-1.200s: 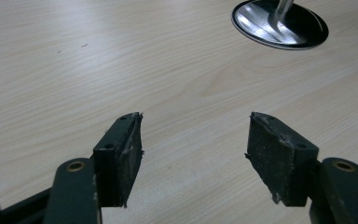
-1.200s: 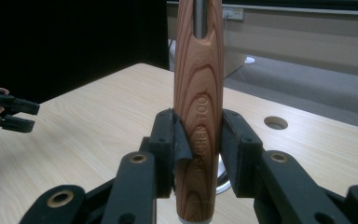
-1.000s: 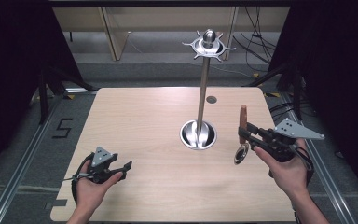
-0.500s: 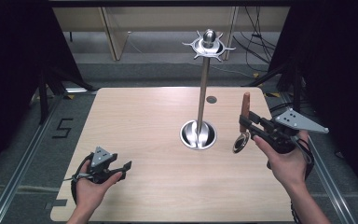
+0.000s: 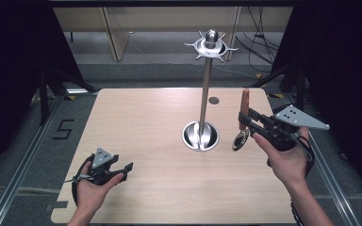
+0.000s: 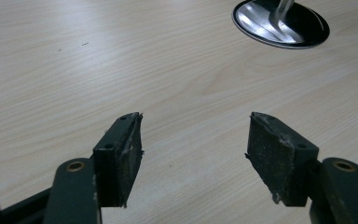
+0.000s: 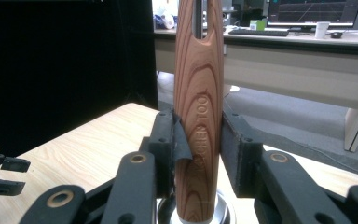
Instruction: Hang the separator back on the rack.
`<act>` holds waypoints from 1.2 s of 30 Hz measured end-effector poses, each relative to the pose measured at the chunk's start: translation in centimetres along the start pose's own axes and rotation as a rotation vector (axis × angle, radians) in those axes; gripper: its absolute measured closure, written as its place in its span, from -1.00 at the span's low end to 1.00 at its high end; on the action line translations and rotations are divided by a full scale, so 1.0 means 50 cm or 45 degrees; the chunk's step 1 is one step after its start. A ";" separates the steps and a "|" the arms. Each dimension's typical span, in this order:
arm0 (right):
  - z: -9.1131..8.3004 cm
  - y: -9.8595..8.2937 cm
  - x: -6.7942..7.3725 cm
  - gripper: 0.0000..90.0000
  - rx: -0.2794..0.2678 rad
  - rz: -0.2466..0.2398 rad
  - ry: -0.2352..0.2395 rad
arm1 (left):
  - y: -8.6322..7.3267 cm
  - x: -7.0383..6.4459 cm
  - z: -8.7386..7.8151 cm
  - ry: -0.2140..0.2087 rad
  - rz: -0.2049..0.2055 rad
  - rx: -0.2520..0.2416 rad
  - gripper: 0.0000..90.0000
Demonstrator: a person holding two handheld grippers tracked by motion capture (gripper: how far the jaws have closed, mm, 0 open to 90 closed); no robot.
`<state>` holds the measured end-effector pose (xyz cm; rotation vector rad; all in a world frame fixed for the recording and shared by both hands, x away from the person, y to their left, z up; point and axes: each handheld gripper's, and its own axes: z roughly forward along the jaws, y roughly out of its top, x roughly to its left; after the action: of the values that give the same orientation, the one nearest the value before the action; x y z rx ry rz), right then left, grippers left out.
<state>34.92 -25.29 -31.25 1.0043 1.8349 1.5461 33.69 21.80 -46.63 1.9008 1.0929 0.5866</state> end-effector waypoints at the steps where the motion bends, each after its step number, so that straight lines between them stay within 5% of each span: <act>1: 0.001 0.002 -0.002 0.52 0.000 -0.031 0.004 | 0.000 0.000 0.000 0.000 0.003 0.001 -0.23; 36: 0.025 0.035 0.006 0.52 -0.017 -0.008 -0.009 | -0.001 0.001 0.000 -0.002 -0.013 0.002 -0.23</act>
<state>36.06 -24.21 -29.78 0.9960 1.8192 1.5475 33.68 21.84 -46.65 1.8953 1.1022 0.5788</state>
